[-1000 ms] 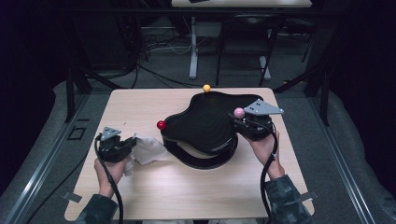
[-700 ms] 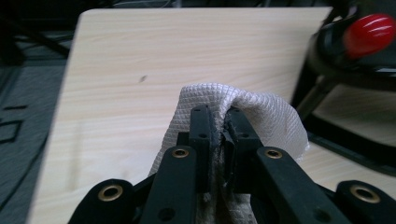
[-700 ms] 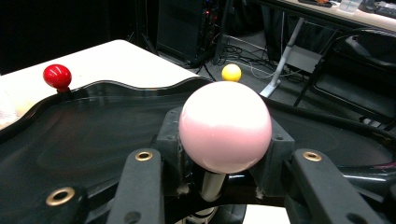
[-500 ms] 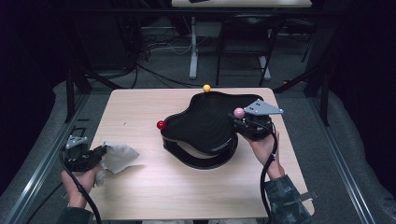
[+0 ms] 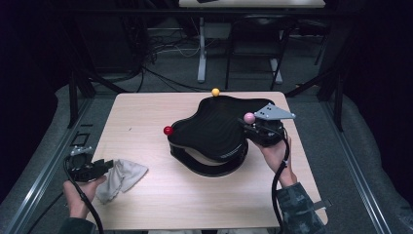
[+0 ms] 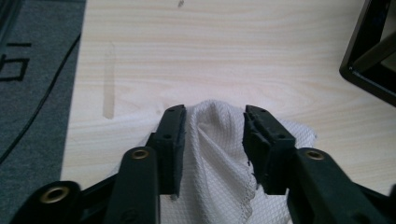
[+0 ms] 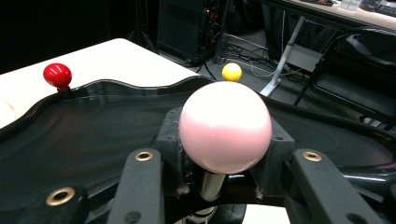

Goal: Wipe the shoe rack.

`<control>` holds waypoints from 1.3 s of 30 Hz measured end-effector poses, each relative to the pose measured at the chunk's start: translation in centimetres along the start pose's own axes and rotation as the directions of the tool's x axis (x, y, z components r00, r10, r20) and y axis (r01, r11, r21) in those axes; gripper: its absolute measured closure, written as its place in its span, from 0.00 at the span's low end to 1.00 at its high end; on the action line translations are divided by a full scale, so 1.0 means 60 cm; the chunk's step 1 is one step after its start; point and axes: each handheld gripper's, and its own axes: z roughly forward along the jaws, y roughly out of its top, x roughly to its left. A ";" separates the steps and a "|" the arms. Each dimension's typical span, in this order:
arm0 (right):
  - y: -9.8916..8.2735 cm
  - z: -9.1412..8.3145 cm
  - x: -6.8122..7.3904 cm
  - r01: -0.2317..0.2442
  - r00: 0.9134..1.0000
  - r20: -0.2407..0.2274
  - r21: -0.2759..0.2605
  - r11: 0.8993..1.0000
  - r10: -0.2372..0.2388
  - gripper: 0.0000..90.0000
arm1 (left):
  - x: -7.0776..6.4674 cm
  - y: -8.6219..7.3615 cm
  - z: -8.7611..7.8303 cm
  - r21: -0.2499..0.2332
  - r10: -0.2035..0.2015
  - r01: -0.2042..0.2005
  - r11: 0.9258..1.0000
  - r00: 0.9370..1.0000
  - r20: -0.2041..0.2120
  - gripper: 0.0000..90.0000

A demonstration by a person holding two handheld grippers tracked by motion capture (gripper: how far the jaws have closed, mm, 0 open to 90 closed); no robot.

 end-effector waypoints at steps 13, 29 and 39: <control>0.000 0.000 0.000 0.000 1.000 -0.004 0.001 1.000 0.000 0.67 | -0.060 0.032 -0.010 -0.137 0.109 -0.093 0.986 0.987 0.114 0.26; 0.002 0.000 0.001 -0.005 1.000 -0.005 0.009 1.000 0.005 0.67 | -0.174 0.063 0.109 -0.122 0.257 -0.236 0.964 0.944 0.207 0.02; 0.004 0.001 0.001 -0.004 1.000 0.010 0.019 1.000 0.004 0.67 | -0.212 0.063 0.177 -0.124 0.259 -0.233 0.964 0.928 0.269 0.30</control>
